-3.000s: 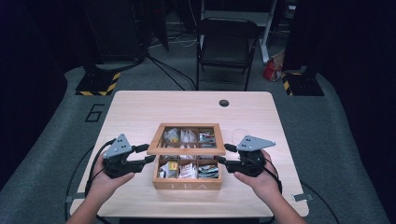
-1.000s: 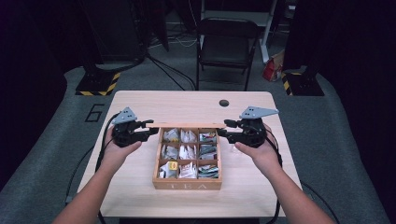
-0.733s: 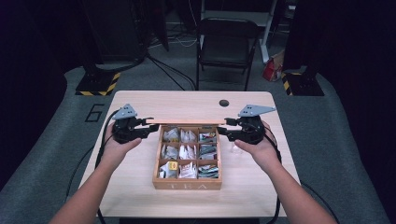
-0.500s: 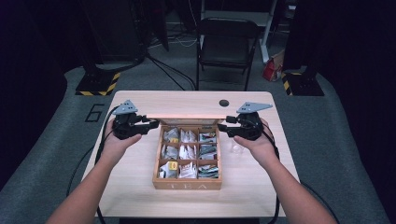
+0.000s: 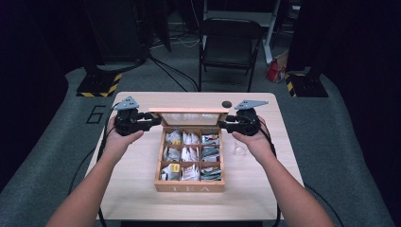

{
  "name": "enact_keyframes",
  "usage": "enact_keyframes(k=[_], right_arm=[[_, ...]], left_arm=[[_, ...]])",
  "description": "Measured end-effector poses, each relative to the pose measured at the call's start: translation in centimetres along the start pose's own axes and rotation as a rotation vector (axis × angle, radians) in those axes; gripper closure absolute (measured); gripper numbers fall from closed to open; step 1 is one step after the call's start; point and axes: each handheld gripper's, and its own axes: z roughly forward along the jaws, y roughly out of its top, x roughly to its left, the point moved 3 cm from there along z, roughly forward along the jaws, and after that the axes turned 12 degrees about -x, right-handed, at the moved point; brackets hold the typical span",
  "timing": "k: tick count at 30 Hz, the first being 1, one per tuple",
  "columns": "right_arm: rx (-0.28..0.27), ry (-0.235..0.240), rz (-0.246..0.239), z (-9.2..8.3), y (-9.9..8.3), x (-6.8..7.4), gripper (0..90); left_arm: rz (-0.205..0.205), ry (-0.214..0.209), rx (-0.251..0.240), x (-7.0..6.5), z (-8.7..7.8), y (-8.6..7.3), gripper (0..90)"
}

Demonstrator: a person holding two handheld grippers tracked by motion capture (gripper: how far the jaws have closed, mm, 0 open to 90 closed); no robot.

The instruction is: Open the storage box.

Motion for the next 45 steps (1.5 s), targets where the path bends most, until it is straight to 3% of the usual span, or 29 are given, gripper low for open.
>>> enact_keyframes(k=[18,34,45], right_arm=[[-0.035,-0.035,0.03,1.5,0.4,-1.1,58.4],[-0.041,-0.05,0.039,2.0,0.8,-1.6,59.4],[-0.073,-0.071,0.068,2.6,0.8,-2.1,59.7]], left_arm=[[-0.012,0.016,-0.031,1.1,1.0,0.7,60.5],[-0.021,0.059,-0.036,2.2,3.4,-1.2,58.9],[-0.015,0.067,-0.043,2.9,4.1,-1.3,61.3]])
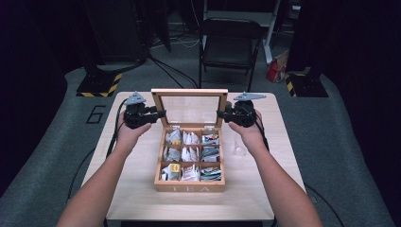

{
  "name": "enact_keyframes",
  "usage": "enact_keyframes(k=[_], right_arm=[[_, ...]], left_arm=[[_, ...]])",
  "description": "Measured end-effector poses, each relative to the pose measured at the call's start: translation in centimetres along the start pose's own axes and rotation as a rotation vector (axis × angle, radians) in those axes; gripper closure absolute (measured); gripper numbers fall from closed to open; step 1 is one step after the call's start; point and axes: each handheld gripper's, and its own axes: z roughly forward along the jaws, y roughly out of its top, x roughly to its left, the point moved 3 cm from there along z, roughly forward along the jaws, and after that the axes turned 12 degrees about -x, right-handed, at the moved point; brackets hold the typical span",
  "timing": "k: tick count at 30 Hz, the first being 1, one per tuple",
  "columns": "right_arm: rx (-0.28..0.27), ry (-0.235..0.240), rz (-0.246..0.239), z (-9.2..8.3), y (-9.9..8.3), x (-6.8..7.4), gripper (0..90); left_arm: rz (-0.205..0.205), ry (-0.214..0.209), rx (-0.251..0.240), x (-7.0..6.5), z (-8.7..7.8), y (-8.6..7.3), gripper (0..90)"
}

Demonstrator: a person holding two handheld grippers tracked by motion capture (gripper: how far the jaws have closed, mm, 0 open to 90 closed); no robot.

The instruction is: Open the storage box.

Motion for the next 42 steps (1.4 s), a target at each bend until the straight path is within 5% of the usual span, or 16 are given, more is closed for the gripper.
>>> enact_keyframes(k=[42], right_arm=[[0.031,-0.074,0.034,2.3,-0.8,-1.4,58.8]], left_arm=[[-0.025,0.048,0.021,1.8,2.4,-0.7,66.0]])
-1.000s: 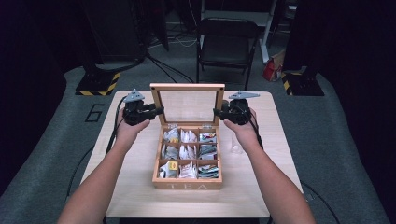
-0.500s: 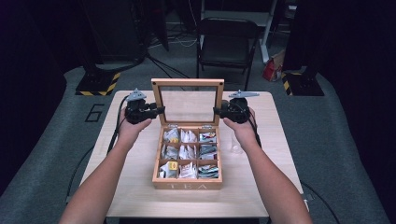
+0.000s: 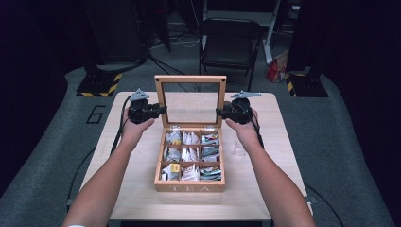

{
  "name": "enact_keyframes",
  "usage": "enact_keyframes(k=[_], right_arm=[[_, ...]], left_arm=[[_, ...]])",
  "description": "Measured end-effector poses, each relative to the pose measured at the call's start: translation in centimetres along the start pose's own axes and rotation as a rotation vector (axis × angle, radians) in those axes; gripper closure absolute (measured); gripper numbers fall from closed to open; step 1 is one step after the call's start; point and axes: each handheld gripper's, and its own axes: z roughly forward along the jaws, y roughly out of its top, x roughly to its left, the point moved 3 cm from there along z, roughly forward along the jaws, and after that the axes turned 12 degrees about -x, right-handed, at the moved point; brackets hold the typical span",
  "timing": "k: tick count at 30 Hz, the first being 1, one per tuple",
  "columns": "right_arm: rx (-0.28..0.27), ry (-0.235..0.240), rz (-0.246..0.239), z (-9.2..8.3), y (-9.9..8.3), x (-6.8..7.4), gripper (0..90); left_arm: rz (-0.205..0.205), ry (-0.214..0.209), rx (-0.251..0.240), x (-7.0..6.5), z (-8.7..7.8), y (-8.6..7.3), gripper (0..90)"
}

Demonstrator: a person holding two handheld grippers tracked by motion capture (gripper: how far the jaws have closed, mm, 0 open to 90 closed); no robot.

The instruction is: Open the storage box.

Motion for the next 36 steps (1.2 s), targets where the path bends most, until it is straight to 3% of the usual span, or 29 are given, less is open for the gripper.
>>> enact_keyframes(k=[3,11,16,21,22,24,36], right_arm=[[-0.003,0.0,-0.006,-0.3,0.0,-0.1,59.8],[0.003,0.008,-0.007,-0.6,-0.4,0.1,59.7],[0.002,0.03,-0.01,-0.8,-0.5,0.3,58.6],[0.012,0.037,-0.013,-1.1,-0.6,0.4,58.0],[0.011,0.037,-0.016,-1.1,-0.7,0.4,58.1],[0.015,0.037,-0.023,-1.1,-0.8,0.4,58.1],[0.018,0.044,-0.052,-1.5,-0.9,1.1,56.4]], left_arm=[[-0.025,0.008,-0.011,0.1,0.3,0.0,66.1],[-0.023,0.022,0.024,0.3,0.7,0.2,65.7],[-0.039,0.024,0.018,0.4,0.9,0.1,65.4],[-0.014,0.041,0.044,0.6,1.2,-0.1,61.5],[-0.026,0.04,0.046,0.7,1.3,-0.2,61.0],[-0.043,0.038,0.036,0.8,1.2,-0.2,61.0],[-0.057,0.039,0.027,0.8,0.5,-0.5,57.4]])
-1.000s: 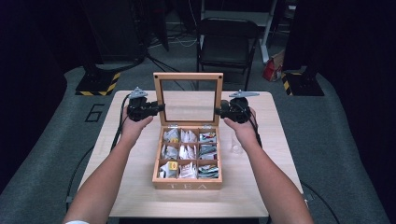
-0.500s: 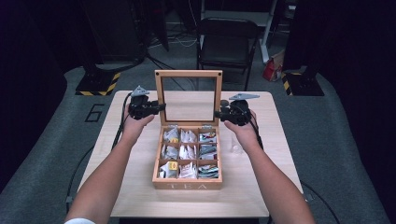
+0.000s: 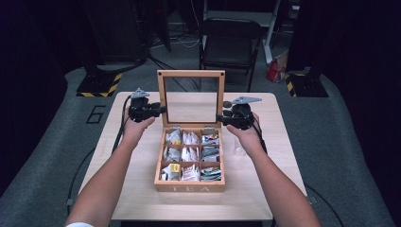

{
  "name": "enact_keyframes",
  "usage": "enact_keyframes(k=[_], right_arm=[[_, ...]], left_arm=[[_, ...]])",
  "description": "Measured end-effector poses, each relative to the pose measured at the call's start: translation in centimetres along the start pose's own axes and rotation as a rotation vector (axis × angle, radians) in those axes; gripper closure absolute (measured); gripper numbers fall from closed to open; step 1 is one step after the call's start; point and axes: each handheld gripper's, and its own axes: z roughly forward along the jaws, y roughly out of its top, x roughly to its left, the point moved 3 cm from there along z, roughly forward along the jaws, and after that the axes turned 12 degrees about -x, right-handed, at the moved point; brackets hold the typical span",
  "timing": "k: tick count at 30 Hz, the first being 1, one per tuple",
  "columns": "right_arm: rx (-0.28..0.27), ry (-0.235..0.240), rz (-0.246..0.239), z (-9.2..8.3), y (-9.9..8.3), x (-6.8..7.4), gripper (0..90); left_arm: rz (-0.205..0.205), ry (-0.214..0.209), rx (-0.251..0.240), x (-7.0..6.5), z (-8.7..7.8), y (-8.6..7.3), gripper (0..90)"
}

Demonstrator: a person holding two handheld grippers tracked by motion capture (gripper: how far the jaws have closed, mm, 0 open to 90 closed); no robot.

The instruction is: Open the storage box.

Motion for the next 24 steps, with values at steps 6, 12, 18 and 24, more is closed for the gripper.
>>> enact_keyframes(k=[6,12,18,24], right_arm=[[0.01,0.031,-0.022,-0.2,0.1,1.2,52.6],[0.012,0.063,-0.02,-0.4,0.2,2.4,48.2],[0.012,0.104,-0.061,-1.5,0.3,4.3,48.1],[0.029,0.146,-0.079,-2.5,0.0,6.1,50.0]], left_arm=[[-0.005,-0.01,0.013,-0.2,-0.6,-0.2,52.4],[0.002,-0.036,0.004,-0.9,-1.4,0.1,51.8],[0.015,-0.051,0.002,-1.7,-2.5,0.6,51.9],[0.018,-0.063,-0.014,-2.6,-4.1,0.8,52.4]])
